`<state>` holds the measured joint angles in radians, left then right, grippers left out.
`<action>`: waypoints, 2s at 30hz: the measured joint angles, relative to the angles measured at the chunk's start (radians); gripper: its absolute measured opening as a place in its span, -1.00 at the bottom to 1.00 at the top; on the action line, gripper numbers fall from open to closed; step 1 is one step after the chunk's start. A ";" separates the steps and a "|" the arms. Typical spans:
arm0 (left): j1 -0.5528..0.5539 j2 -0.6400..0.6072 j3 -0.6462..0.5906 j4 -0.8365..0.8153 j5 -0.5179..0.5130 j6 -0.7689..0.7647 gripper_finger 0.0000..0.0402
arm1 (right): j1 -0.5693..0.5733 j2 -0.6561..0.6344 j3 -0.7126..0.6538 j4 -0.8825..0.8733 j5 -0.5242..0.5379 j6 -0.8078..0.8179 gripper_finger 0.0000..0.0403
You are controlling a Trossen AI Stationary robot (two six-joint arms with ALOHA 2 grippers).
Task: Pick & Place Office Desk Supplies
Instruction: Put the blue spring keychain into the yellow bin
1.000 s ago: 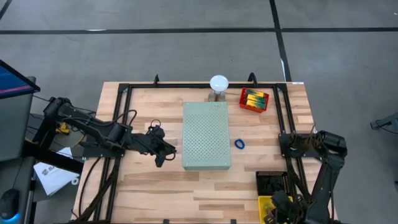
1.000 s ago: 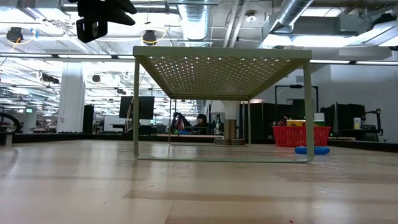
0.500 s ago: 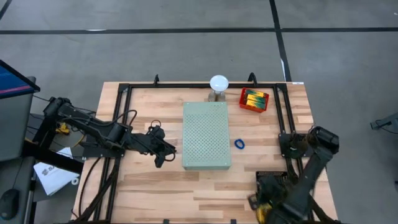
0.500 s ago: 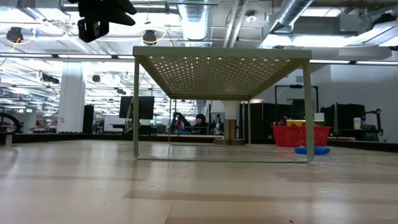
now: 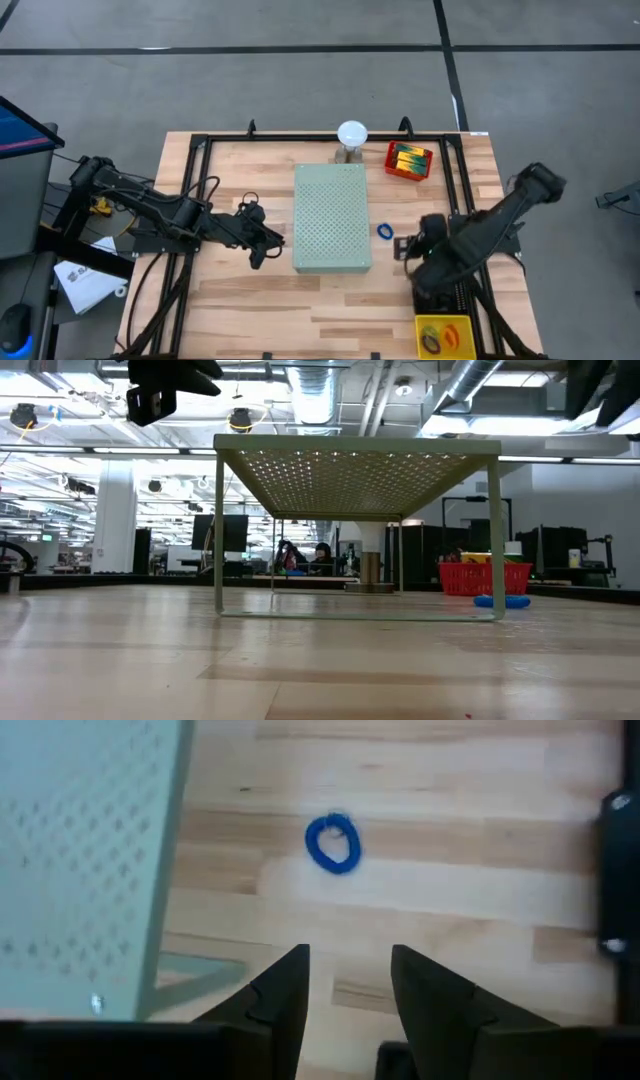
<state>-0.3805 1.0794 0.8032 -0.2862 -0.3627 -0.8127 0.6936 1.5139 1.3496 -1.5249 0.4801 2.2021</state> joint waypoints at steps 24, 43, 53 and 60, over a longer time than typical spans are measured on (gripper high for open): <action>0.023 0.000 0.000 0.042 -0.012 -0.016 -0.62 | -0.417 -0.329 -0.770 0.879 -0.146 -0.308 -0.31; 0.036 0.000 0.000 0.067 -0.010 -0.016 -0.62 | -0.501 -0.244 -0.890 1.129 -0.238 -0.400 -0.26; 0.044 0.000 0.000 0.072 -0.008 -0.016 -0.62 | -0.505 -0.130 -0.829 1.123 -0.231 -0.392 -0.29; 0.044 0.000 0.000 0.071 -0.009 -0.016 -0.62 | -0.513 -0.104 -0.817 1.099 -0.246 -0.396 -0.53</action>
<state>-0.3367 1.0797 0.8036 -0.2150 -0.3714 -0.8284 0.1810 1.4101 0.5323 -0.4261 0.2338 1.8065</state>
